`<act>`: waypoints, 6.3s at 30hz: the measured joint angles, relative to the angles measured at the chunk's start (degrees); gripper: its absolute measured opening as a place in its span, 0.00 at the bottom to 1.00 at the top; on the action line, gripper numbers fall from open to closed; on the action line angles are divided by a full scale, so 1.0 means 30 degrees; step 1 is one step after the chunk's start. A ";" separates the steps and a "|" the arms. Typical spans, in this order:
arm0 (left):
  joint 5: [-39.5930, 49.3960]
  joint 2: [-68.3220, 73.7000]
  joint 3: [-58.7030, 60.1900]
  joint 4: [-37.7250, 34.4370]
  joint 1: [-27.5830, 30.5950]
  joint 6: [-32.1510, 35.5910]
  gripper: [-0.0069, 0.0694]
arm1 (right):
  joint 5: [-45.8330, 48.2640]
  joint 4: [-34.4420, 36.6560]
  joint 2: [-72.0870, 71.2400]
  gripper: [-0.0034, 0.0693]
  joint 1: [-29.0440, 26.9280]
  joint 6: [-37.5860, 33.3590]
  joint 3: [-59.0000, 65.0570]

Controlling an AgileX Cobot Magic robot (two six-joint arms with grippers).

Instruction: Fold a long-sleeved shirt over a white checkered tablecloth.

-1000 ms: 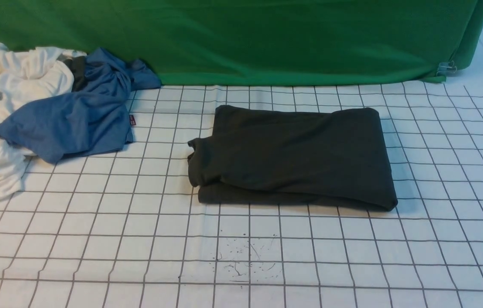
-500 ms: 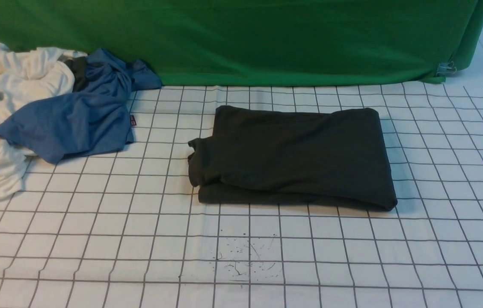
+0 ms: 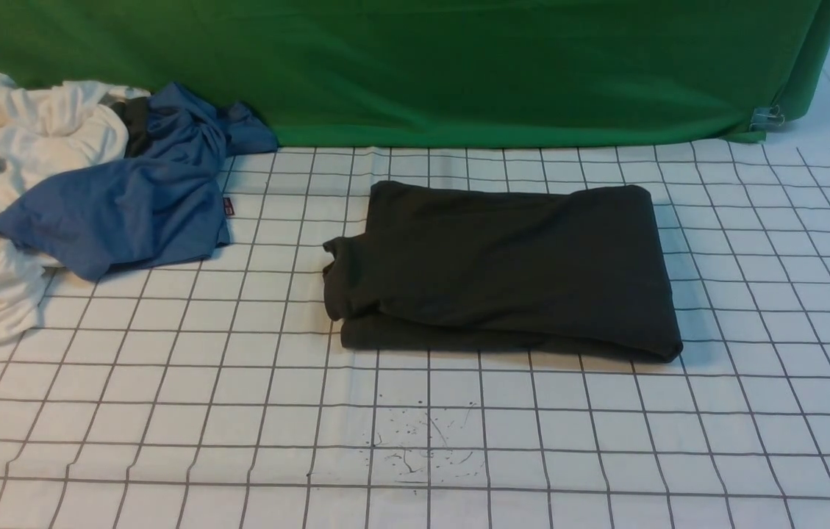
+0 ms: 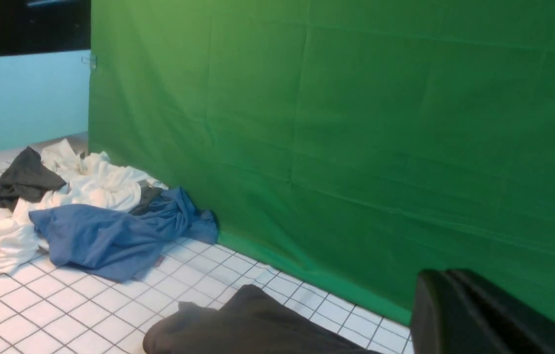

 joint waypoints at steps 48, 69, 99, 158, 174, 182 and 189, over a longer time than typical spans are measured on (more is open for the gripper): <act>-0.0023 -0.0018 0.0102 0.0000 0.0000 0.0000 0.21 | -0.4247 -0.8824 -0.8075 0.07 -0.7557 0.8740 1.4325; -0.0021 -0.0018 0.0102 0.0073 0.0000 0.0000 0.23 | -0.2454 -0.9026 -0.8843 0.07 -0.7078 0.9558 1.5975; -0.0021 -0.0018 0.0102 0.0094 0.0000 0.0000 0.27 | -0.2530 -0.9041 -0.8843 0.10 -0.7078 0.9606 1.5975; -0.9202 -0.1878 0.9221 -0.1068 0.2467 -0.0396 0.05 | -0.2549 -0.9041 -0.8843 0.28 -0.7078 0.9606 1.5975; -0.9303 -0.1878 0.9221 -0.0506 0.2467 -0.0437 0.05 | -0.2549 -0.9041 -0.8843 0.34 -0.7078 0.9606 1.5975; -0.9303 -0.1878 0.9221 -0.0506 0.2467 -0.0437 0.05 | -0.2549 -0.9041 -0.8843 0.36 -0.7078 0.9606 1.5975; -0.9303 -0.1878 0.9221 -0.0506 0.2467 -0.0437 0.05 | -0.2549 -0.9041 -0.8843 0.37 -0.7078 0.9606 1.5975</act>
